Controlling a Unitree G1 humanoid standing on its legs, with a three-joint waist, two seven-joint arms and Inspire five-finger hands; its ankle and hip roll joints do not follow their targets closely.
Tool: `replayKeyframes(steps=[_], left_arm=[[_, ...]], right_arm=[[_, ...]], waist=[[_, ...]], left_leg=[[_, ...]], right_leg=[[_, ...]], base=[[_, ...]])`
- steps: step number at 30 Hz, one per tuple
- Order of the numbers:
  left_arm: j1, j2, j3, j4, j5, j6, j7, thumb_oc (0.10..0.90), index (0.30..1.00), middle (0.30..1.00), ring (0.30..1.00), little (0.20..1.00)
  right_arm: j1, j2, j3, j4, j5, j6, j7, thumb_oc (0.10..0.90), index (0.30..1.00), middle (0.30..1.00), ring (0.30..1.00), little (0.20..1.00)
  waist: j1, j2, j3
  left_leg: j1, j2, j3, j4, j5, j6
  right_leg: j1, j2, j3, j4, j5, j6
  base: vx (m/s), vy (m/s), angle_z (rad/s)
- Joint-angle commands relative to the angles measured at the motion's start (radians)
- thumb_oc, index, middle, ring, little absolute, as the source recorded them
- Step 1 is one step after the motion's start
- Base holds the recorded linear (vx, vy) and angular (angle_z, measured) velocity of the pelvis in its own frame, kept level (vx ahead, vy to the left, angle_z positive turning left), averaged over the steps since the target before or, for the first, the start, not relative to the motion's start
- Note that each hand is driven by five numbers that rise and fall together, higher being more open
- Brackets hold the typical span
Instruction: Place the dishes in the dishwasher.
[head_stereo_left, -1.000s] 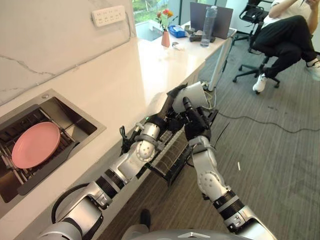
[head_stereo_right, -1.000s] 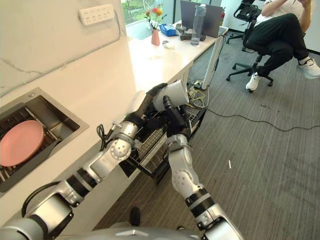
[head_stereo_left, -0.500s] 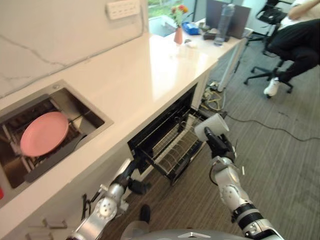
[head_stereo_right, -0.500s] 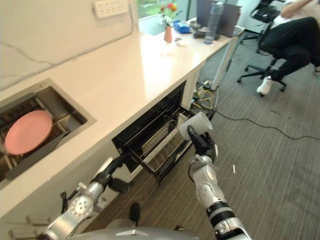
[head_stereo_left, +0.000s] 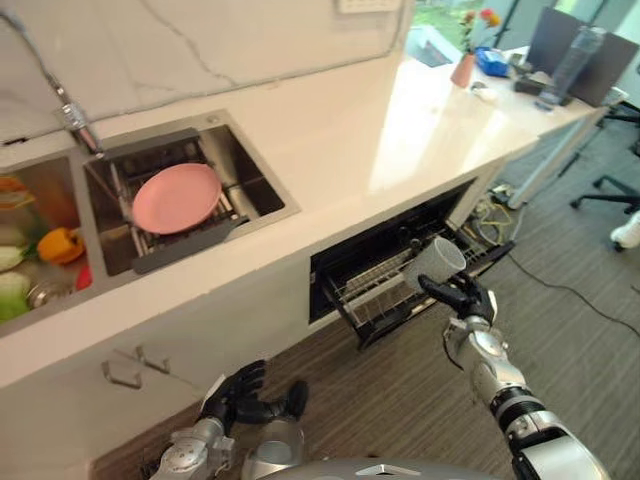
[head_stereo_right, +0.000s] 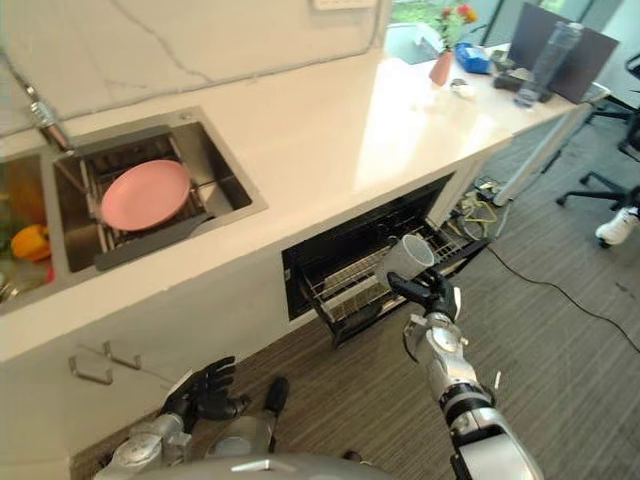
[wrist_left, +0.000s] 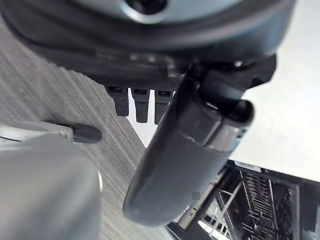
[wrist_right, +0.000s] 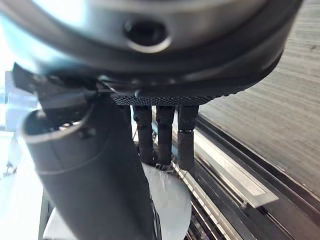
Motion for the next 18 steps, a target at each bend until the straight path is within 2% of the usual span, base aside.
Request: replayKeyframes(steps=[1,3,4,5,8,11,12,14,15,16,17,18], left_arm=[[-0.039,0.015,-0.024,-0.043,0.065,-0.068,0.004,0.8,0.9,0.9,0.9,0.9],[-0.034,0.016,-0.02,-0.036,0.073,-0.07,0.006,0.8,0.9,0.9,0.9,0.9],[-0.023,0.011,-0.01,0.005,0.091,-0.068,0.006,0.8,0.9,0.9,0.9,0.9],[-0.018,0.002,0.001,0.029,0.089,-0.064,0.008,0.8,0.9,0.9,0.9,0.9],[-0.014,-0.008,0.014,0.056,0.093,-0.065,0.013,0.8,0.9,0.9,0.9,0.9],[-0.012,-0.028,0.014,0.09,0.098,-0.057,0.022,0.8,0.9,0.9,0.9,0.9],[-0.015,-0.037,0.011,0.093,0.091,-0.051,0.022,0.8,0.9,0.9,0.9,0.9],[-0.019,-0.036,0.009,0.089,0.088,-0.047,0.023,0.8,0.9,0.9,0.9,0.9],[-0.033,-0.035,0.002,0.095,0.096,-0.042,0.024,0.8,0.9,0.9,0.9,0.9],[-0.033,-0.035,0.002,0.095,0.096,-0.042,0.024,0.8,0.9,0.9,0.9,0.9],[-0.043,-0.037,-0.003,0.096,0.099,-0.039,0.025,0.8,0.9,0.9,0.9,0.9],[-0.059,-0.042,-0.01,0.104,0.108,-0.034,0.031,0.8,0.9,0.9,0.9,0.9]], right_arm=[[-0.181,-0.041,0.077,0.027,-0.209,0.009,0.066,0.4,0.3,0.3,0.3,0.3],[-0.199,-0.062,0.086,0.055,-0.243,0.02,0.07,0.4,0.3,0.3,0.3,0.3],[-0.242,-0.114,0.126,0.125,-0.334,0.054,0.089,0.4,0.3,0.3,0.3,0.3],[-0.266,-0.131,0.151,0.155,-0.377,0.073,0.109,0.4,0.3,0.3,0.3,0.3],[-0.303,-0.149,0.195,0.189,-0.443,0.102,0.131,0.4,0.3,0.3,0.3,0.3],[-0.368,-0.127,0.238,0.305,-0.516,0.129,0.145,0.4,0.3,0.3,0.3,0.3],[-0.397,-0.107,0.243,0.404,-0.552,0.15,0.149,0.4,0.3,0.3,0.3,0.3],[-0.413,-0.094,0.234,0.452,-0.561,0.166,0.149,0.4,0.3,0.3,0.3,0.3],[-0.434,-0.06,0.216,0.533,-0.585,0.184,0.144,0.444,0.366,0.366,0.366,0.366],[-0.434,-0.06,0.216,0.533,-0.585,0.184,0.144,0.464,0.396,0.396,0.396,0.396],[-0.439,-0.041,0.202,0.564,-0.592,0.191,0.137,0.513,0.469,0.469,0.469,0.469],[-0.447,-0.017,0.191,0.603,-0.615,0.2,0.124,0.8,0.9,0.9,0.9,0.9]], waist=[[0.074,0.042,-0.005],[0.081,0.04,-0.004],[0.096,0.033,-0.004],[0.102,0.029,-0.003],[0.107,0.025,-0.002],[0.116,0.017,-0.001],[0.124,0.017,0.001],[0.128,0.018,0.003],[0.132,0.017,0.004],[0.132,0.017,0.004],[0.135,0.019,0.005],[0.14,0.019,0.008]], left_leg=[[0.119,0.004,-0.035,0.006,-0.159,-0.006],[0.115,0.002,-0.041,0.006,-0.156,-0.007],[0.107,0.0,-0.048,0.006,-0.152,-0.009],[0.103,0.0,-0.053,0.006,-0.15,-0.01],[0.099,-0.001,-0.059,0.006,-0.148,-0.01],[0.093,-0.002,-0.062,0.006,-0.145,-0.009],[0.087,-0.003,-0.067,0.006,-0.143,-0.007],[0.084,-0.004,-0.069,0.006,-0.142,-0.006],[0.08,-0.006,-0.071,0.006,-0.141,-0.006],[0.08,-0.006,-0.071,0.006,-0.141,-0.006],[0.076,-0.006,-0.072,0.006,-0.14,-0.005],[0.071,-0.007,-0.073,0.006,-0.138,-0.004]], right_leg=[[-0.049,-0.066,-0.013,0.052,-0.022,0.062],[-0.05,-0.067,-0.018,0.052,-0.023,0.062],[-0.051,-0.067,-0.03,0.053,-0.026,0.063],[-0.05,-0.068,-0.035,0.053,-0.026,0.063],[-0.05,-0.067,-0.041,0.054,-0.027,0.063],[-0.055,-0.067,-0.041,0.057,-0.029,0.063],[-0.059,-0.066,-0.04,0.059,-0.029,0.062],[-0.063,-0.067,-0.041,0.06,-0.029,0.062],[-0.068,-0.067,-0.038,0.062,-0.03,0.061],[-0.068,-0.067,-0.038,0.062,-0.03,0.061],[-0.069,-0.067,-0.037,0.061,-0.03,0.061],[-0.074,-0.067,-0.036,0.062,-0.03,0.061]], base=[[-0.01,0.005,0.26],[0.0,-0.005,0.38],[0.0,-0.015,0.34],[0.0,-0.015,0.25],[0.01,-0.004,0.25],[0.0,0.0,0.07],[0.0,0.0,0.0],[-0.01,0.002,-0.03],[-0.02,0.011,0.06],[-0.02,0.014,0.09],[0.0,0.0,0.0],[0.0,0.0,0.0]])
